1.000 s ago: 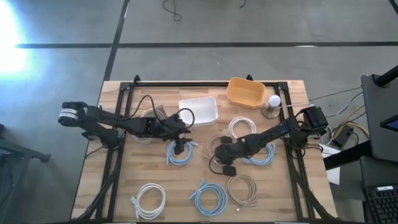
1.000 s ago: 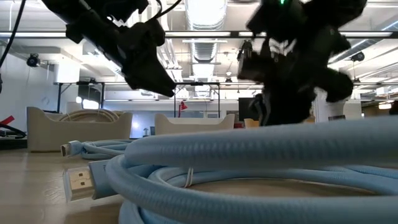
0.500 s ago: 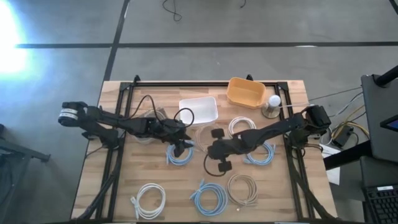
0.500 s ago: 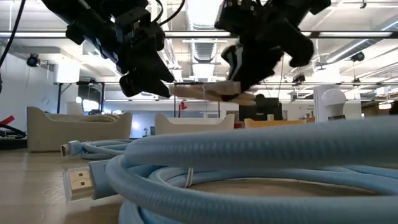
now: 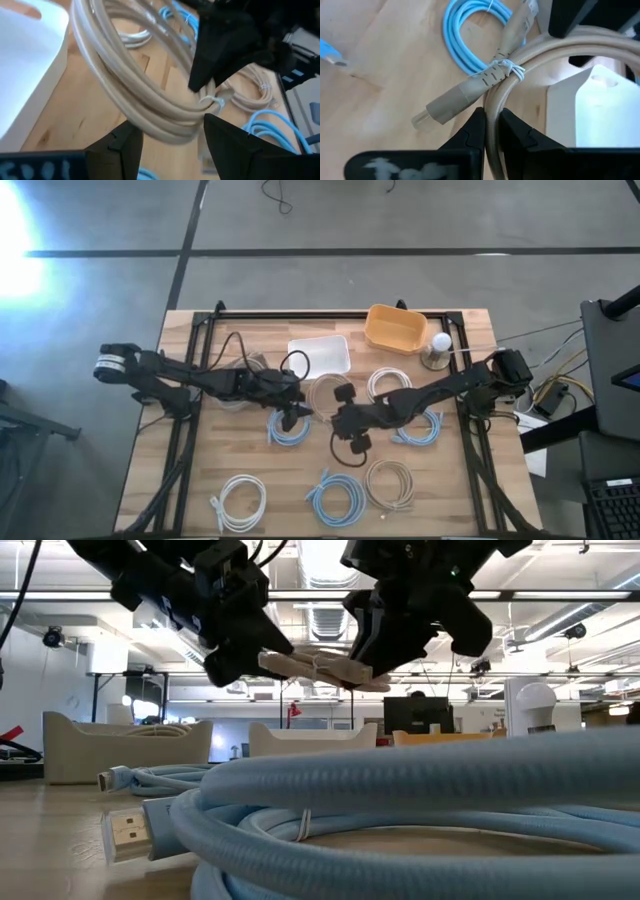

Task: Sort HDMI cables
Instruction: Put the top brown HDMI cable into the gray bin

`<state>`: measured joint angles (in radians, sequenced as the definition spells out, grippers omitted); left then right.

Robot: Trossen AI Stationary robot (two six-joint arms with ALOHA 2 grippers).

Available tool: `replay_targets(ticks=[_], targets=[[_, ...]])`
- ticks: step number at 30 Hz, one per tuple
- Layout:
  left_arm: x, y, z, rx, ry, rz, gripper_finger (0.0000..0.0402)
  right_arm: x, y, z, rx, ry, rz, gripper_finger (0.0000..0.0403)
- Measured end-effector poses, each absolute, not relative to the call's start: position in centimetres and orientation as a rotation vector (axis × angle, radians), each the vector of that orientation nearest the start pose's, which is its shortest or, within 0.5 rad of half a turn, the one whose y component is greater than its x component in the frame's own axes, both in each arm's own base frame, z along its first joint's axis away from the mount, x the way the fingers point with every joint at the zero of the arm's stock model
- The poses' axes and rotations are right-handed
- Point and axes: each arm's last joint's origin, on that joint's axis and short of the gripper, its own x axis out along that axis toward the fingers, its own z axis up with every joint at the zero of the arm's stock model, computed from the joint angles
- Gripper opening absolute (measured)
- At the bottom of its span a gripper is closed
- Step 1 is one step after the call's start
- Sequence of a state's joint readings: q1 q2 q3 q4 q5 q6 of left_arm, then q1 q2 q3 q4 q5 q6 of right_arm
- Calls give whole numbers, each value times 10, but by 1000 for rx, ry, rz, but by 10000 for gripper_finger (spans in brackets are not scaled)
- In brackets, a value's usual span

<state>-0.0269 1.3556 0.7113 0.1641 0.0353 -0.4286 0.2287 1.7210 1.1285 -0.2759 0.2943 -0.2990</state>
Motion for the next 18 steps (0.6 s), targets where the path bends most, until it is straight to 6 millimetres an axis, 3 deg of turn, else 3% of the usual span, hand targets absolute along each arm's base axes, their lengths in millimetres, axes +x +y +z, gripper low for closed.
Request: replay_targets(ticks=[13,18], targets=[[286,-10,229,-372,367,-23,198,357,71,210,-663,761,86,31],[286,-10,229,-365,370,-24,163,358,70,210,-673,742,84,36]])
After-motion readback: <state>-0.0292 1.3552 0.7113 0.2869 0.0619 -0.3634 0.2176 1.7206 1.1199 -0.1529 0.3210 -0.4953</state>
